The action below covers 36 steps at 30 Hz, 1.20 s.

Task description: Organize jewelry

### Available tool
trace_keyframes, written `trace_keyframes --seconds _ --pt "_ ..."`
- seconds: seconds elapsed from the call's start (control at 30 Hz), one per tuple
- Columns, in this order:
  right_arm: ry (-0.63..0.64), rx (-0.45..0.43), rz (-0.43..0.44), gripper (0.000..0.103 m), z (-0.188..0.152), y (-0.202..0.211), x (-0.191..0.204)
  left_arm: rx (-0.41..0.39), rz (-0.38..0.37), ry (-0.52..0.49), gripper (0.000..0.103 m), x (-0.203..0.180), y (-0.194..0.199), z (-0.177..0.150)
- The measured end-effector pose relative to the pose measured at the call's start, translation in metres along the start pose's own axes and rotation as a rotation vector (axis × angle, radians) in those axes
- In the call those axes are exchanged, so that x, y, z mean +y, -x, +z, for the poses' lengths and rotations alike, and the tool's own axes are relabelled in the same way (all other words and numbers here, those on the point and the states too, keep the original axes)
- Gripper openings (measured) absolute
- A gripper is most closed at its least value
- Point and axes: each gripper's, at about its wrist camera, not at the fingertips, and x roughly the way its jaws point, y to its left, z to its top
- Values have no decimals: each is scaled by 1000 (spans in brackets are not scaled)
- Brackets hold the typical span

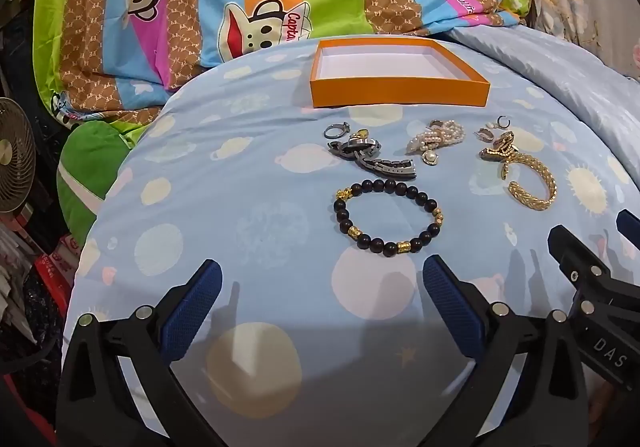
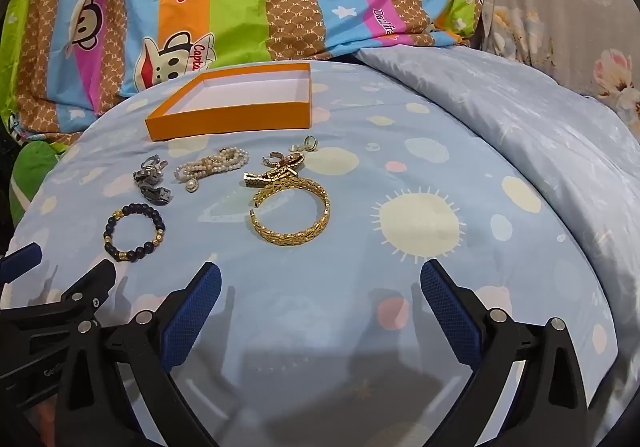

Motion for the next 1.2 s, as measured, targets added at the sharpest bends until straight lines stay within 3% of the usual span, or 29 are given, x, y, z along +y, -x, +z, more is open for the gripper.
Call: trace_keyframes --seconds 1.2 --pt "12 -1 12 98 2 4 6 -1 -23 23 98 2 -1 0"
